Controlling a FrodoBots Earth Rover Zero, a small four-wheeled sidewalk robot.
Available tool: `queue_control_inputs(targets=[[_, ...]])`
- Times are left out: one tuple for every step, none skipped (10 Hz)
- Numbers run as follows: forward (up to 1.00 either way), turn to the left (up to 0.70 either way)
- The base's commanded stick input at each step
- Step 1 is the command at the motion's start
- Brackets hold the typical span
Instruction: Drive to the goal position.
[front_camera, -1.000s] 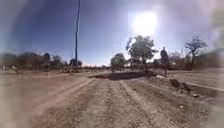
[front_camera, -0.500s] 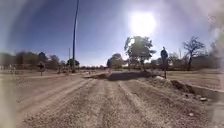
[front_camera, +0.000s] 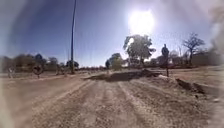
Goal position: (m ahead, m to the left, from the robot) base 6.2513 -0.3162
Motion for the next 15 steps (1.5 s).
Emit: queue_control_inputs(targets=[[0.7,0.0],[0.7,0.0],[0.7,0.0],[0.7,0.0],[0.7,0.0],[0.7,0.0],[0.7,0.0],[0.7,0.0],[0.7,0.0],[0.7,0.0],[0.7,0.0],[0.7,0.0],[0.7,0.0],[0.7,0.0],[0.7,0.0]])
